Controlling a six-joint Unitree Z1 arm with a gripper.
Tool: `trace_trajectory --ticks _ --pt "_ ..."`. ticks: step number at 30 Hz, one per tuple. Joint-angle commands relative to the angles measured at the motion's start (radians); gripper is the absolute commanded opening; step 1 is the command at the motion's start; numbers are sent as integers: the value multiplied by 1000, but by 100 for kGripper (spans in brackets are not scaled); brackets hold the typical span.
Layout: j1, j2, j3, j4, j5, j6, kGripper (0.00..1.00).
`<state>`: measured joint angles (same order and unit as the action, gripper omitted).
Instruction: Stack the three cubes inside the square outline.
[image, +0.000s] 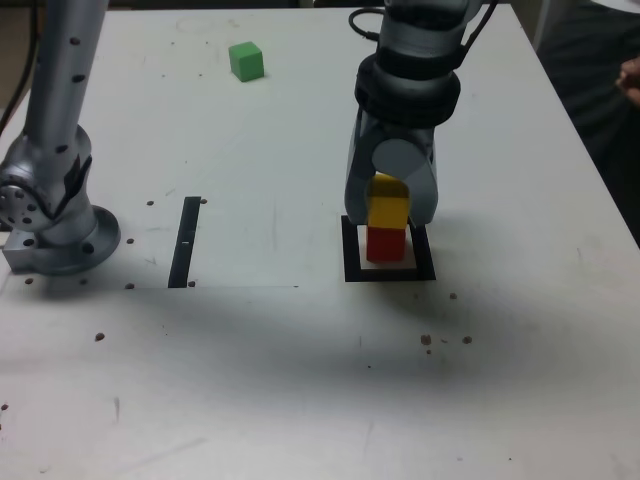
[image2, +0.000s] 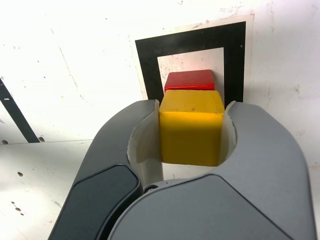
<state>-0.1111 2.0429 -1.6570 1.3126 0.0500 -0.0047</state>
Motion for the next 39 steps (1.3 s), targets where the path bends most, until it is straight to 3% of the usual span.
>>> trace_trajectory --ticks 1,4,7,16,25,32,39 --pt "2 6 5 -6 -1 4 53" --pt "3 6 12 -14 -2 7 85" --pt "4 4 15 -17 -2 8 99" --pt "7 -38 46 -35 9 7 99" --pt "57 -200 156 -36 73 8 99" --pt "145 -303 277 -37 104 63 99" --pt "287 -330 287 -37 111 180 99"
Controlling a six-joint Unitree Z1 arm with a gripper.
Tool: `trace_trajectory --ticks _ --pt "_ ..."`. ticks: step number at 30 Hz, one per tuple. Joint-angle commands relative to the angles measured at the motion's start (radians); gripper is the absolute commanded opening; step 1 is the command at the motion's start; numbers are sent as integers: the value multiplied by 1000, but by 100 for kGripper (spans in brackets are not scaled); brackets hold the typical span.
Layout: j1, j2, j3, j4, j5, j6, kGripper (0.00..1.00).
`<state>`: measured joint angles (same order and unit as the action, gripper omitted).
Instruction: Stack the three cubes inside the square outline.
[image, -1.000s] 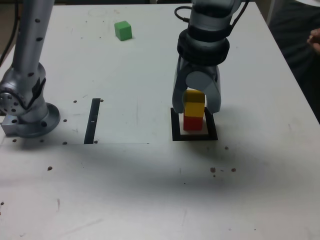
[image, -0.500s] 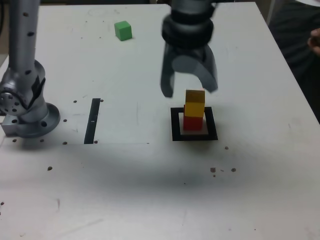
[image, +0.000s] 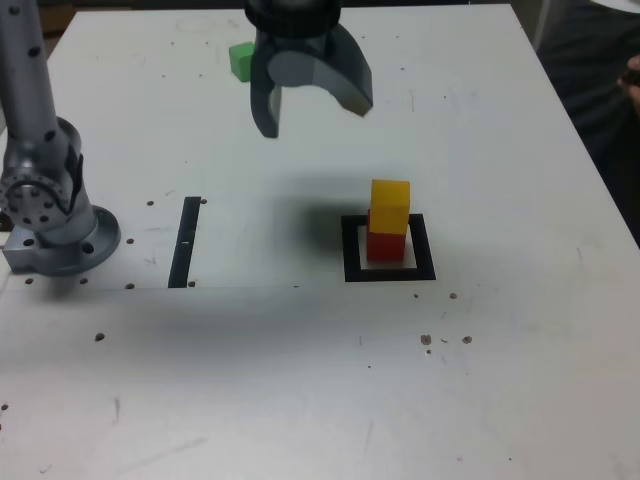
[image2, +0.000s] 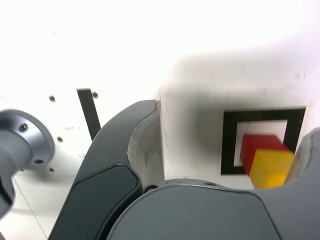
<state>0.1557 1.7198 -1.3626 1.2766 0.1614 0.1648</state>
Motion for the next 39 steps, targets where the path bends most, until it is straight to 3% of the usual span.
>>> trace_trajectory --ticks 1,10,20,26,32,39 --pt "54 -7 -13 -1 0 28 99" --pt "308 39 -95 1 0 166 100" --pt "560 164 -251 41 2 300 100" --pt "663 261 -341 70 8 354 100" --pt "727 396 -455 96 42 383 100" --pt "789 464 -541 126 68 401 100"
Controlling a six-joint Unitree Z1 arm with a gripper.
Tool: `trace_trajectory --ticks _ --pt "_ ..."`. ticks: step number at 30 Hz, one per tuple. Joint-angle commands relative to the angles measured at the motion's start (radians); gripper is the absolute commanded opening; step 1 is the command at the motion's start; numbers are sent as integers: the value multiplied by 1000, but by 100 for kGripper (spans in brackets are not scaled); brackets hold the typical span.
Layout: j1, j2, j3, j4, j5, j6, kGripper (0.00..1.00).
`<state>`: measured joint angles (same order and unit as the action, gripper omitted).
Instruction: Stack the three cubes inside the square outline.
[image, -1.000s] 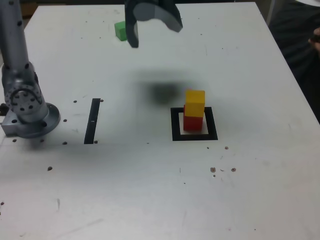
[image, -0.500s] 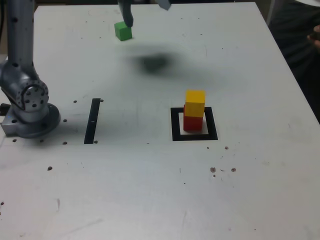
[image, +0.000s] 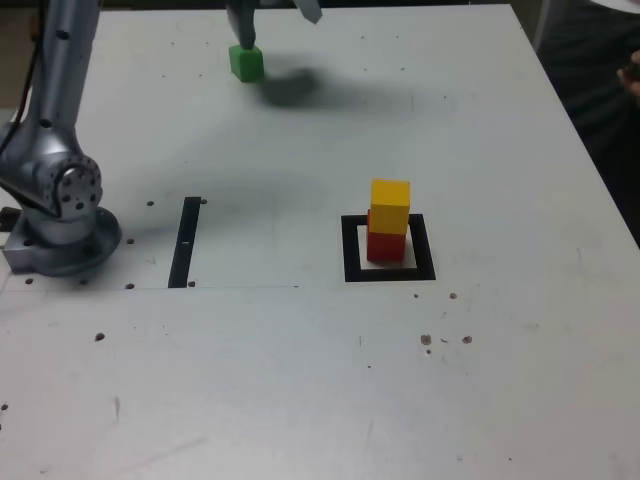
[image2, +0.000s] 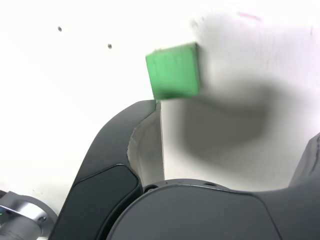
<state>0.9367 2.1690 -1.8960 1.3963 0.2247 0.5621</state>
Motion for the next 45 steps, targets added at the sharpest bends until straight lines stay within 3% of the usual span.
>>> trace_trajectory --ticks 1,21,29,38,45 --pt "15 22 -12 12 7 6 100" --pt "119 121 -21 44 11 58 97" --pt "123 167 -57 64 -7 77 79" --pt "119 181 -91 55 -17 86 30" --pt "116 185 -95 55 -31 93 28"
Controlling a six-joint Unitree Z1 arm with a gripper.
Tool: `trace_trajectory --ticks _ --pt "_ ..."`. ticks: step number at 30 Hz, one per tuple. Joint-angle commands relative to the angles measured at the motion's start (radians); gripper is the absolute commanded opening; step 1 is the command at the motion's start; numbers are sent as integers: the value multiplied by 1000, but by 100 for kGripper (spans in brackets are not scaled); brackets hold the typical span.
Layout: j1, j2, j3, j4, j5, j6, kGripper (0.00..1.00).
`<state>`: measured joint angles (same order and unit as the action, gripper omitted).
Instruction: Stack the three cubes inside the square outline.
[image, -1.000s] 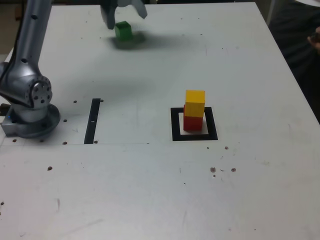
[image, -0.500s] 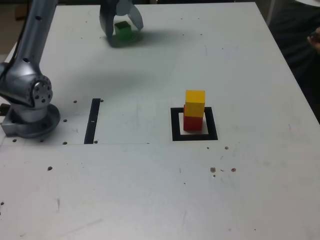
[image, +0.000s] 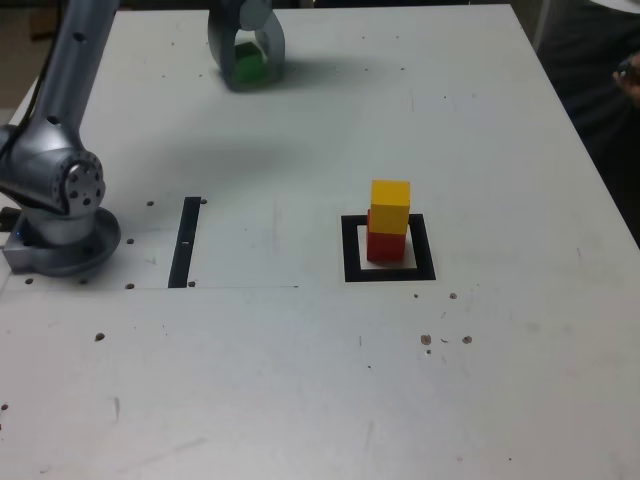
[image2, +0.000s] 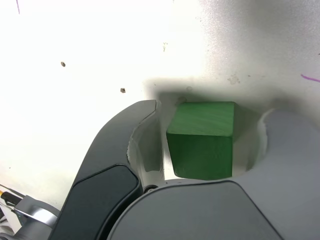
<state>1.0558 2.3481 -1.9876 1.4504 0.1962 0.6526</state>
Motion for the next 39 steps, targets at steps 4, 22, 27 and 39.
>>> trace_trajectory --ticks 4,22,27,39 --pt "-4 5 -4 2 -5 4 28" --pt "-40 -29 -9 14 -10 14 28" --pt "-89 -76 -1 38 -12 15 28" --pt "-294 -278 134 64 -39 -56 28"
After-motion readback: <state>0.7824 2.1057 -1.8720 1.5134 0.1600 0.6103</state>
